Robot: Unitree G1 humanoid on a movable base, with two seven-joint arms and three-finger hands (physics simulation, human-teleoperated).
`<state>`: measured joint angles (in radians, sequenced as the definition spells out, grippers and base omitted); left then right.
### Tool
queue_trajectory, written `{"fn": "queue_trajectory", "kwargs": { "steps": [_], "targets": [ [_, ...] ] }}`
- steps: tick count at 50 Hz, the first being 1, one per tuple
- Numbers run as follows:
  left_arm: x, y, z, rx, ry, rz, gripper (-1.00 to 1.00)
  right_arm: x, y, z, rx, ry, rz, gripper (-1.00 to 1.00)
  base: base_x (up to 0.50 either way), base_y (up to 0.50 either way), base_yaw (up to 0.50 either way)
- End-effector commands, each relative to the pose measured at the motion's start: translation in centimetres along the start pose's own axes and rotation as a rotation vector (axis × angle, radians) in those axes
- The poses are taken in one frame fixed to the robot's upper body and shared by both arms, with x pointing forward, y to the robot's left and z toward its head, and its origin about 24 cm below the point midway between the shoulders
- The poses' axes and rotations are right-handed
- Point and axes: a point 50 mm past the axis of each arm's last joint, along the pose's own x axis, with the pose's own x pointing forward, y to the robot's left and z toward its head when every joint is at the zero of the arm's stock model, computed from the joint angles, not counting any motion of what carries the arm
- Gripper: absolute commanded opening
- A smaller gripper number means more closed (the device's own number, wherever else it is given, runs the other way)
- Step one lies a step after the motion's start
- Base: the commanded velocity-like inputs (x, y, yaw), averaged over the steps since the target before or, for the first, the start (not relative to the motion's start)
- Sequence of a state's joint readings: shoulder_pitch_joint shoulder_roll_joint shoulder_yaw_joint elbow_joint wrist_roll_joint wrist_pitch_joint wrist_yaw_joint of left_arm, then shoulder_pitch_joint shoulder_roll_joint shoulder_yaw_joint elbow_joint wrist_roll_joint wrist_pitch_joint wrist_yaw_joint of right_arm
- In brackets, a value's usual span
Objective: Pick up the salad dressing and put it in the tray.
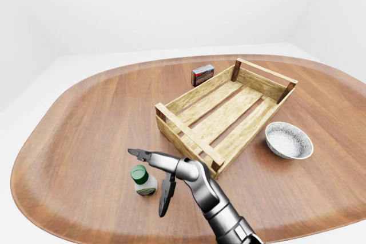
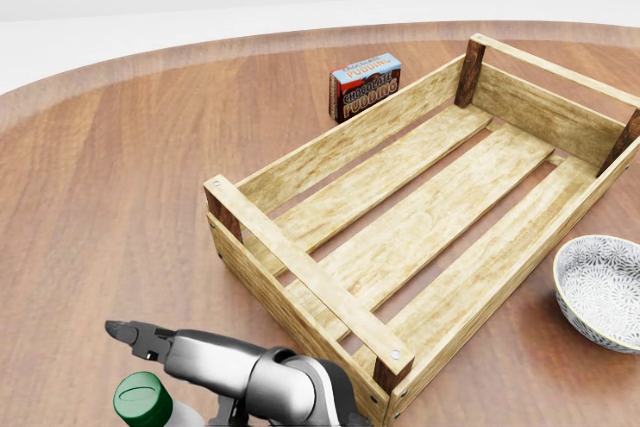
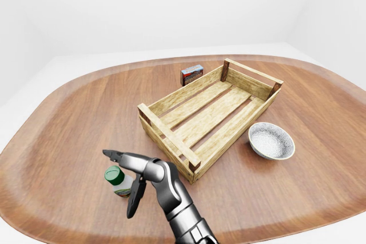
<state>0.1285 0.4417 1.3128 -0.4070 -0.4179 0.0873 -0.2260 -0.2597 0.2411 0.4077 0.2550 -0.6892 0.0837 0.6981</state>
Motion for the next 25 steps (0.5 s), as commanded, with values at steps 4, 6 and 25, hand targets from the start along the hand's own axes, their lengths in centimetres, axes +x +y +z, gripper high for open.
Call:
{"fn": "queue_trajectory", "kwargs": {
  "steps": [4,6,25],
  "targets": [
    [-0.2,0.1,-0.5,-0.004,0.021,0.005,1.0,2.7,-0.3,1.2,-0.028,-0.019,0.089,1.0,0.0,0.0,0.0],
    [-0.2,0.1,-0.6,-0.007,0.029,0.005,1.0,3.4,0.0,1.6,-0.043,-0.024,0.118,1.0,0.0,0.0,0.0],
    [-0.2,0.1,-0.4,-0.02,0.016,0.005,1.0,2.1,-2.1,1.1,-0.095,0.019,0.029,-0.97,0.0,0.0,0.0]
  ]
}}
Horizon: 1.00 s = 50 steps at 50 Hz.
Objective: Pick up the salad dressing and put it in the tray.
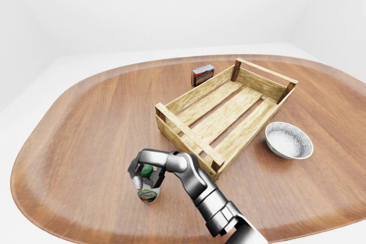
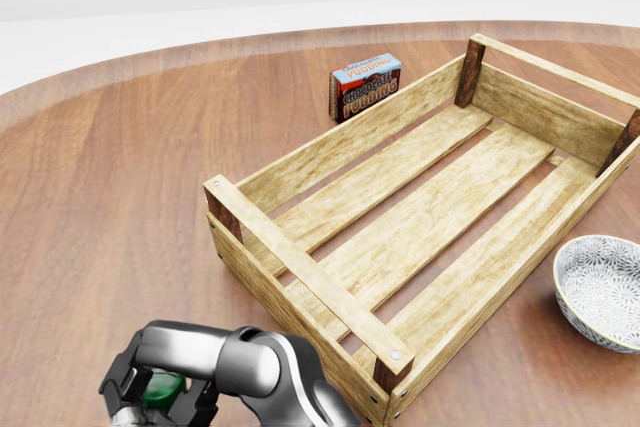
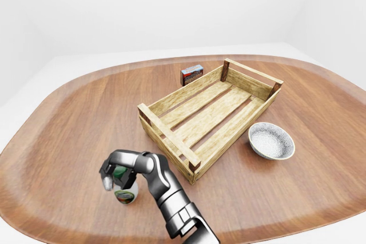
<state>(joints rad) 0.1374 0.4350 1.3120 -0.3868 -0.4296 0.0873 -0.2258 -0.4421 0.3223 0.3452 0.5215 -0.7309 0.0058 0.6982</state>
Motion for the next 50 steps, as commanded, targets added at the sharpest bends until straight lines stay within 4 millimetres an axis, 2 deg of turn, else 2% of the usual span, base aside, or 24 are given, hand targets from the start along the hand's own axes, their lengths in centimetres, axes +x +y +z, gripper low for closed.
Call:
{"fn": "queue_trajectory", "kwargs": {
  "steps": [1,10,15,17,23,27,30,32,40,44,50],
  "targets": [
    [0.0,-0.1,0.2,-0.007,-0.011,-0.002,1.0,-1.1,-1.5,0.1,-0.047,0.021,-0.071,-0.97,0.0,0.0,0.0],
    [0.0,0.1,0.1,-0.007,-0.004,0.001,1.0,-2.0,-2.2,0.6,-0.084,0.021,-0.118,-0.97,0.0,0.0,0.0],
    [0.0,-0.1,0.1,-0.008,-0.005,-0.002,1.0,-2.7,-3.2,1.4,-0.131,0.02,-0.166,-0.96,0.0,0.0,0.0],
    [0.0,-0.1,0.0,-0.009,0.0,-0.003,1.0,-3.1,-4.0,2.1,-0.133,0.009,-0.2,-0.96,0.0,0.0,0.0],
    [0.0,-0.2,-0.1,-0.009,0.002,-0.006,1.0,-3.4,-4.2,3.4,-0.148,-0.039,-0.225,-0.96,0.0,0.0,0.0],
    [0.0,-0.3,0.0,-0.008,-0.001,-0.006,1.0,-3.7,-4.5,5.6,-0.18,-0.112,-0.258,-0.97,0.0,0.0,0.0],
    [0.0,-0.4,-0.2,-0.009,0.004,-0.008,1.0,-4.5,-5.0,8.3,-0.218,-0.207,-0.305,-0.96,0.0,0.0,0.0],
    [-0.1,-0.4,-0.2,-0.009,0.006,-0.009,1.0,-4.7,-5.2,8.9,-0.231,-0.231,-0.315,-0.97,0.0,0.0,0.0],
    [-0.1,-0.4,-0.4,-0.009,0.016,-0.008,1.0,-5.5,-5.6,10.7,-0.251,-0.314,-0.332,-0.97,0.0,0.0,0.0],
    [-0.1,-0.4,-0.6,-0.009,0.023,-0.009,1.0,-5.9,-6.5,11.5,-0.266,-0.339,-0.353,-0.98,0.0,0.0,0.0],
    [-0.1,-0.6,-0.8,-0.013,0.03,-0.012,1.0,-6.0,-7.1,11.6,-0.251,-0.354,-0.353,-0.98,0.0,0.0,0.0]
  ]
}}
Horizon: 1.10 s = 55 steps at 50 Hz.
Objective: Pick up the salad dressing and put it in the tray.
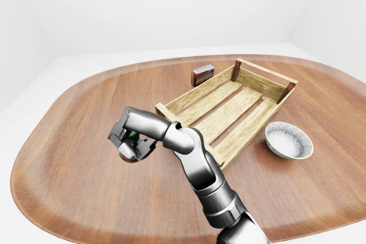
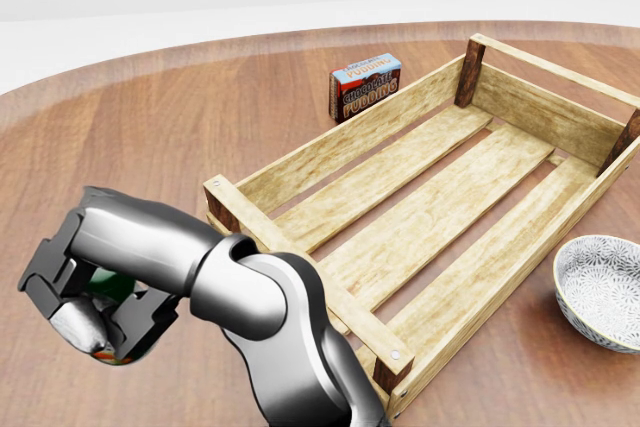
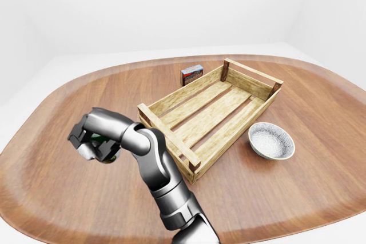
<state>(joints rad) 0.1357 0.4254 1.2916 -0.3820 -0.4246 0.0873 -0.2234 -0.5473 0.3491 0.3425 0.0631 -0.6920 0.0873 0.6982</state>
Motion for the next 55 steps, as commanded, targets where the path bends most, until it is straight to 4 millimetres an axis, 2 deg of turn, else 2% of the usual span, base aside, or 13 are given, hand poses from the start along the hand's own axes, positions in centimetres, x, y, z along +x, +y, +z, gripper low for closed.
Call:
{"fn": "queue_trajectory", "kwargs": {
  "steps": [1,4,14,20,28,34,39,55],
  "targets": [
    [0.0,-0.2,-0.3,-0.003,0.011,-0.004,1.0,0.0,-1.7,1.4,-0.031,-0.053,-0.039,-0.98,0.0,0.0,0.0],
    [0.0,-0.2,-0.2,-0.002,0.01,-0.004,1.0,0.0,-2.4,1.7,-0.042,-0.066,-0.052,-0.98,0.0,0.0,0.0],
    [0.0,-0.2,-0.1,0.0,0.003,-0.004,1.0,-0.5,-6.7,3.5,-0.13,-0.119,-0.122,-0.98,0.0,0.0,0.0],
    [0.0,-0.2,0.0,0.002,0.0,-0.004,1.0,-1.1,-7.6,4.3,-0.169,-0.146,-0.145,-0.98,0.0,0.0,0.0],
    [0.0,-0.2,0.1,0.003,-0.004,-0.004,1.0,-1.7,-9.6,4.3,-0.196,-0.14,-0.172,-0.98,0.0,0.0,0.0],
    [0.0,-0.2,-0.1,0.002,0.001,-0.005,1.0,-2.7,-11.3,3.9,-0.216,-0.119,-0.205,-0.97,0.0,0.0,0.0],
    [0.0,-0.4,-0.2,0.0,0.007,-0.009,1.0,-3.4,-12.5,2.3,-0.198,-0.06,-0.218,-0.97,0.0,0.0,0.0],
    [0.1,-0.5,-0.2,0.0,0.005,-0.01,1.0,-6.1,-15.1,-1.2,-0.191,0.092,-0.268,-0.97,0.0,0.0,0.0]
  ]
}}
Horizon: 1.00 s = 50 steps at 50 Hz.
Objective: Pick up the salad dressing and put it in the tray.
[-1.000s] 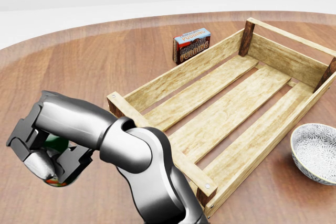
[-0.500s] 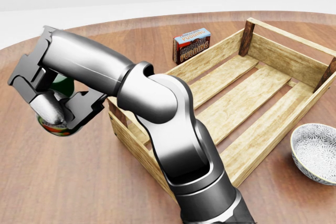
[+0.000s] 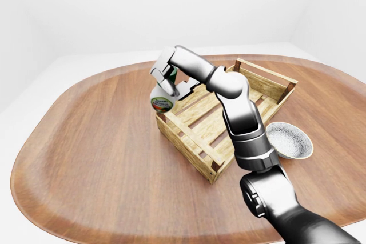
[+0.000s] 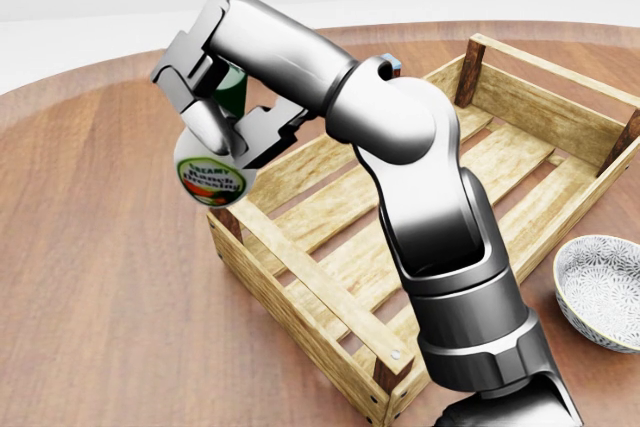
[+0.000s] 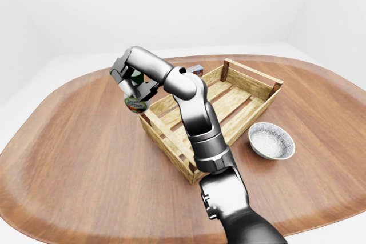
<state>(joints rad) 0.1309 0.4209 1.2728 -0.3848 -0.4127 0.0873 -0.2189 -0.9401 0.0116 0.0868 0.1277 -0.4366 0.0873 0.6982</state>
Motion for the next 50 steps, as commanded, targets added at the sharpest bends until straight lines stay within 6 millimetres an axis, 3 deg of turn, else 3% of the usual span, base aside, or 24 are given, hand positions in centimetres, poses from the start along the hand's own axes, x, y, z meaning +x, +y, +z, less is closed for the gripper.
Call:
{"fn": "queue_trajectory", "kwargs": {
  "steps": [1,6,18,21,37,50],
  "targets": [
    [0.0,0.0,0.0,0.001,-0.002,-0.001,1.0,-1.6,-2.2,-2.4,-0.034,0.114,-0.043,-0.97,0.0,0.0,0.0],
    [0.0,0.0,0.2,0.003,-0.008,-0.001,1.0,-2.4,-3.0,-3.4,-0.023,0.149,-0.061,-0.97,0.0,0.0,0.0],
    [0.0,0.0,0.2,0.005,-0.008,-0.001,1.0,-5.3,-4.3,-7.9,0.048,0.317,-0.087,-0.97,0.0,0.0,0.0],
    [0.0,0.0,0.2,0.004,-0.008,0.0,1.0,-6.3,-4.3,-9.5,0.077,0.382,-0.085,-0.97,0.0,0.0,0.0],
    [0.0,0.0,0.6,0.009,-0.027,0.001,1.0,-9.2,-4.4,-14.5,0.191,0.599,-0.066,-0.98,0.0,0.0,0.0],
    [0.0,0.1,0.4,0.009,-0.017,0.002,1.0,-11.1,-4.9,-18.0,0.133,0.723,-0.273,-0.97,0.0,0.0,0.0]
  ]
}}
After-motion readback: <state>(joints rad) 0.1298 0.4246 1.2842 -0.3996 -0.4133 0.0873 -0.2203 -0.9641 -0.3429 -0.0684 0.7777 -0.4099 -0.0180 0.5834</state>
